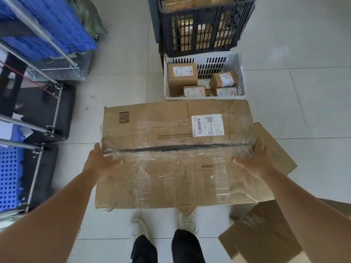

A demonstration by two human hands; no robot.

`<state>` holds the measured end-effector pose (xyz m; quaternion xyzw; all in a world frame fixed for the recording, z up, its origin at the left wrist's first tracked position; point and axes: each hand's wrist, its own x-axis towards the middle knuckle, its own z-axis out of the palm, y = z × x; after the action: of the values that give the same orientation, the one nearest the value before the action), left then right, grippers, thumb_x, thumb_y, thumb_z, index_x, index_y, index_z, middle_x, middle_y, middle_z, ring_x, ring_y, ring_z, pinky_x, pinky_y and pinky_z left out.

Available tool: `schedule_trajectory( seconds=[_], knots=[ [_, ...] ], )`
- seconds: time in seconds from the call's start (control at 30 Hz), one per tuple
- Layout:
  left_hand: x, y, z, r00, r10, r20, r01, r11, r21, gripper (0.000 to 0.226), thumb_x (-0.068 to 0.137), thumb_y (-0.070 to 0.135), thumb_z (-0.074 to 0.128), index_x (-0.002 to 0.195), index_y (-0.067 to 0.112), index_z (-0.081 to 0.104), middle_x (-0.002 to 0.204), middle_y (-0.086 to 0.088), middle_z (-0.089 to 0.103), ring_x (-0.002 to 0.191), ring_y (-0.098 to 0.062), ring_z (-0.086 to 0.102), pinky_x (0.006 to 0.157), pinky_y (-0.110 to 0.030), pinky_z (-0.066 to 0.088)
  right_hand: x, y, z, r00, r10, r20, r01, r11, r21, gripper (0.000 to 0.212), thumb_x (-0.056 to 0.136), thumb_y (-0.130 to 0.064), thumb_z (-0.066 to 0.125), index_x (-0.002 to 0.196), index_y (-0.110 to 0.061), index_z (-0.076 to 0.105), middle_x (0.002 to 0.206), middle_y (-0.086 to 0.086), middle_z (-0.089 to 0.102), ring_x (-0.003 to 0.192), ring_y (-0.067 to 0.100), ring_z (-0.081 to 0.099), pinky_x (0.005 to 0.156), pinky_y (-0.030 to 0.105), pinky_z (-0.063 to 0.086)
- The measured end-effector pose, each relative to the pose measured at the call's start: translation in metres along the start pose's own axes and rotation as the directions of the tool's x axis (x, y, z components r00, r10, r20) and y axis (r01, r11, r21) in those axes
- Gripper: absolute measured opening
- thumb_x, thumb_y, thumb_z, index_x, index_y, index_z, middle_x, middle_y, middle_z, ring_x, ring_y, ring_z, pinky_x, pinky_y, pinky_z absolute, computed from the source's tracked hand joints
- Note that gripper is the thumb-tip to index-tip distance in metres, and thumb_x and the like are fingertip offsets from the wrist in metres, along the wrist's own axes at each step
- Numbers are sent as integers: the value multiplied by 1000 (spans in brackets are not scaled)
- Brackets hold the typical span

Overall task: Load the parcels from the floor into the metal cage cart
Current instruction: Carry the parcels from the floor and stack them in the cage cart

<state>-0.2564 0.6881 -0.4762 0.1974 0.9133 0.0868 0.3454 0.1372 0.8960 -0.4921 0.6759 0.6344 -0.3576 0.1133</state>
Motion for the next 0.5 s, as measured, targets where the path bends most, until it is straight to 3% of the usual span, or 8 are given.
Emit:
schedule_trajectory(
  seconds=[0.1, 0.2, 0.3, 0.5],
  knots=[
    [8, -4, 9, 1000, -8, 11, 9, 998, -56, 76, 69, 24, 83, 129, 15, 38, 118, -5, 56, 98, -24, 54, 72, -32, 44, 10, 3, 0, 1000, -13, 17, 12, 998, 66, 126, 73, -47, 79, 155, -19, -12, 163, 6, 1, 148, 33, 14, 116, 47, 19],
    [14, -10, 16, 998, 0, 67, 14, 979, -204, 89, 66, 21, 86, 135, 22, 30, 120, -1, 54, 106, -25, 54, 83, -37, 45, 20, 6, 0, 1000, 6, 5, -7, 986, 167, 128, 64, -38, 88, 155, -26, -1, 159, 10, 14, 144, 36, 23, 115, 56, 26],
    [14, -11, 19, 998, 8, 55, 7, 965, -262, 93, 65, 19, 87, 138, 23, 28, 121, 0, 53, 111, -27, 52, 92, -41, 44, 24, 6, -1, 1000, 5, -11, -2, 981, 193, 128, 59, -33, 92, 154, -25, 6, 158, 10, 20, 143, 35, 25, 115, 55, 26],
    [2, -5, 18, 999, 12, 31, -2, 951, -308, 85, 68, 17, 84, 136, 26, 34, 116, 3, 54, 105, -24, 52, 91, -40, 45, 29, 17, 0, 1000, 7, 10, -9, 965, 261, 134, 35, -45, 94, 145, -34, 17, 145, 5, 41, 131, 32, 44, 106, 54, 41]
  ],
)
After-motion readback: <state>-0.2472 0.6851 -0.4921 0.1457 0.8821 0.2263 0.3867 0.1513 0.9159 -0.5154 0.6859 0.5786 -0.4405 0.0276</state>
